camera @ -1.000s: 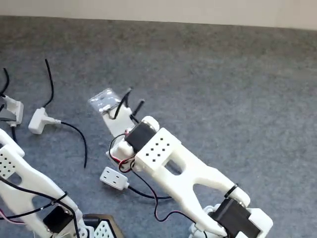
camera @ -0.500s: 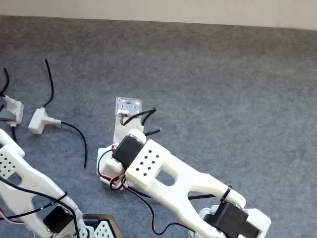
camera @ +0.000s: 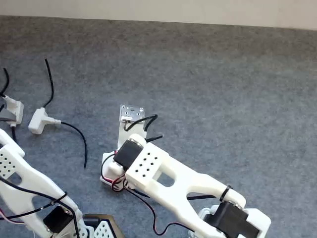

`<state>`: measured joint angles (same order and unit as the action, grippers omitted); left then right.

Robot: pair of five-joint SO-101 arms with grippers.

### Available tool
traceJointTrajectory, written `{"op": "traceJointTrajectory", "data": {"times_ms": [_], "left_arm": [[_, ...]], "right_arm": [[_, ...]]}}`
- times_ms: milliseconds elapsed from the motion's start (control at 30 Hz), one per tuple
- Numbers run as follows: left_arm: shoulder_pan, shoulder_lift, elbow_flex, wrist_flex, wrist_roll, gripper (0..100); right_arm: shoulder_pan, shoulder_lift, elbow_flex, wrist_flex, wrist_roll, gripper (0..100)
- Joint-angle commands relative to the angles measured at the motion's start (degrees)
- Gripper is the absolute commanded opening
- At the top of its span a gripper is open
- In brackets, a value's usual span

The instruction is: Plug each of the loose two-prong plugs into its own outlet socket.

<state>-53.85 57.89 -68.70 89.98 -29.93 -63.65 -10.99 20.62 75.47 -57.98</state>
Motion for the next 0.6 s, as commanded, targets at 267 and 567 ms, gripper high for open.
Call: {"op": "traceJointTrajectory", "data": {"times_ms": [267,567], "left_arm": [[-0.7,-0.7,-1.9,0.2,0.1,40],[-1.3,-0.7,-1.9,-0.1,0.1,40]], "right_arm": [[-0.1,2.2,0.9,-3.6,-0.7,0.5],[-0.1,5.7,0.7,-3.3,-1.9,0.5]]}}
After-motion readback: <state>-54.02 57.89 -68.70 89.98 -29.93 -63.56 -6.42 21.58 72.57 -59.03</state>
